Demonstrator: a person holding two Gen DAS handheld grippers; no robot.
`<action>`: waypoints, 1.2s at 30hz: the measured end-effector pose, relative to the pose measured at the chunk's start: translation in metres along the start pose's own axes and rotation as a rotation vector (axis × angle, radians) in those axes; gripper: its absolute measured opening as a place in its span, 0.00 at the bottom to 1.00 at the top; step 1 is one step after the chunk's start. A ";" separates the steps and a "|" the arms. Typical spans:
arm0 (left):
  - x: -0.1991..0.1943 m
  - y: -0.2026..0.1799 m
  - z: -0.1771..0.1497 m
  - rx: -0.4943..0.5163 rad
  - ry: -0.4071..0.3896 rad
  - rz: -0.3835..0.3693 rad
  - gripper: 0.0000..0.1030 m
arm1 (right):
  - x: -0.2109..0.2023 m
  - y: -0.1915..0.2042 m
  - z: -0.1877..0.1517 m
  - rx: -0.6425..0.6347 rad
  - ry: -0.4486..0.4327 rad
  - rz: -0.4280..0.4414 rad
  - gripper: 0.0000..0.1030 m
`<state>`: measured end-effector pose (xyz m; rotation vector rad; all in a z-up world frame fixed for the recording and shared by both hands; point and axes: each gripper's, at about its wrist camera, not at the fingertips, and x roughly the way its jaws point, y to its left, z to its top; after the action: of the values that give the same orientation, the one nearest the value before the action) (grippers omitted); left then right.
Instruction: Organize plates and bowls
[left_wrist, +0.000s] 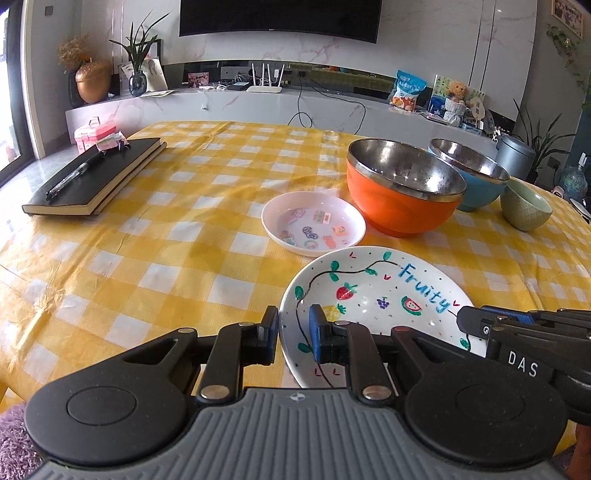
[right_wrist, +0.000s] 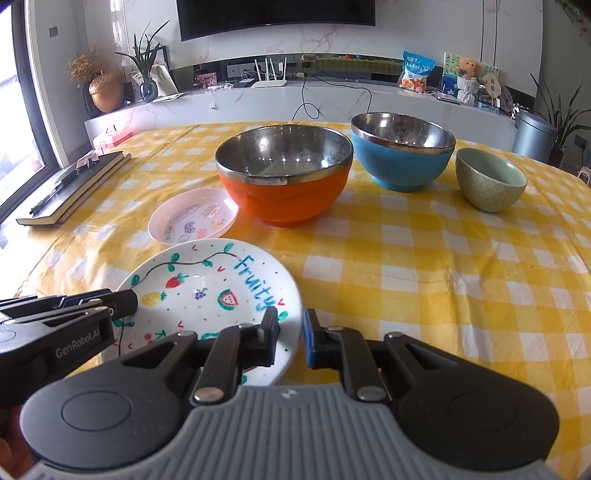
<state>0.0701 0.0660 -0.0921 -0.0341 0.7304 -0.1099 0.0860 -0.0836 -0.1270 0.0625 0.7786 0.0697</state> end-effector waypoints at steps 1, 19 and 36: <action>0.000 0.000 0.000 0.002 -0.001 0.001 0.19 | 0.000 0.000 0.000 -0.004 -0.001 -0.001 0.12; -0.019 0.010 0.024 -0.041 0.041 0.006 0.43 | -0.020 -0.007 0.016 0.027 -0.029 0.026 0.50; -0.003 0.032 0.071 -0.130 0.058 0.026 0.48 | -0.001 0.020 0.070 0.060 -0.014 0.081 0.60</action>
<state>0.1185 0.0978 -0.0396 -0.1461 0.7948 -0.0388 0.1338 -0.0664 -0.0750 0.1516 0.7640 0.1221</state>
